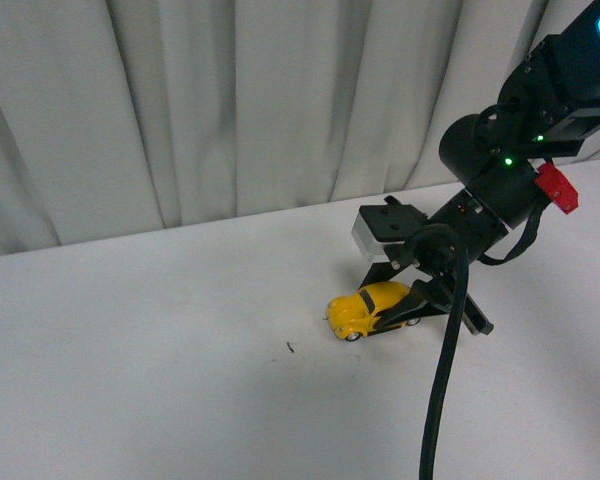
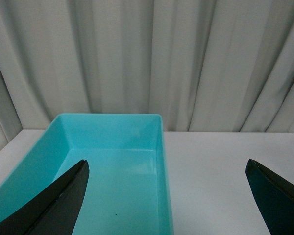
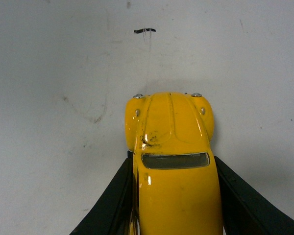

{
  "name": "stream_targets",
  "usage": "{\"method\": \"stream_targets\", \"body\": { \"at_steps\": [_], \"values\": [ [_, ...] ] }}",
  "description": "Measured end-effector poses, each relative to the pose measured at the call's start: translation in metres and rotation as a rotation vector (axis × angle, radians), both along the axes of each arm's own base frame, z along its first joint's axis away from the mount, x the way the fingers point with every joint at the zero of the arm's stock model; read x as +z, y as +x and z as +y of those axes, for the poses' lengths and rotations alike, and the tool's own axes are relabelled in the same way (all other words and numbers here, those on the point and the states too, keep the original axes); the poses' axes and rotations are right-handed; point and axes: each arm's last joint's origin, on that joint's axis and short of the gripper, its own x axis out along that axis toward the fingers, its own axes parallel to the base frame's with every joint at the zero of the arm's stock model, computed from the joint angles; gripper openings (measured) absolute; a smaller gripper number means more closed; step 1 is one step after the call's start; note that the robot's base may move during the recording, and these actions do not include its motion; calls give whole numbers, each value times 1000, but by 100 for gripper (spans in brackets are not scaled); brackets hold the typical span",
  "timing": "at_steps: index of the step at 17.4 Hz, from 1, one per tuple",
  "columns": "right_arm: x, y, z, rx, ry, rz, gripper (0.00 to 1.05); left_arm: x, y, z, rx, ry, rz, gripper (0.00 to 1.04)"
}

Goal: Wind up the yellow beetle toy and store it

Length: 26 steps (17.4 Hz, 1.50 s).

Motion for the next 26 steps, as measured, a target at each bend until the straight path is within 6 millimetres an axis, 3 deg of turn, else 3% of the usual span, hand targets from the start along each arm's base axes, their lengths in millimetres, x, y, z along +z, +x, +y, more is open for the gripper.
{"method": "stream_targets", "body": {
  "at_steps": [9,17,20,23,26],
  "values": [
    [-9,-33,-45,-120,25,8,41,0,0,0,0,0,0,98],
    [-16,-76,-79,-241,61,65,41,0,0,0,0,0,0,98],
    [-19,-102,-99,-316,72,86,41,0,0,0,0,0,0,98],
    [-18,-105,-103,-323,75,96,41,0,0,0,0,0,0,98],
    [-23,-110,-101,-308,70,156,70,0,0,0,0,0,0,98]
  ]
}}
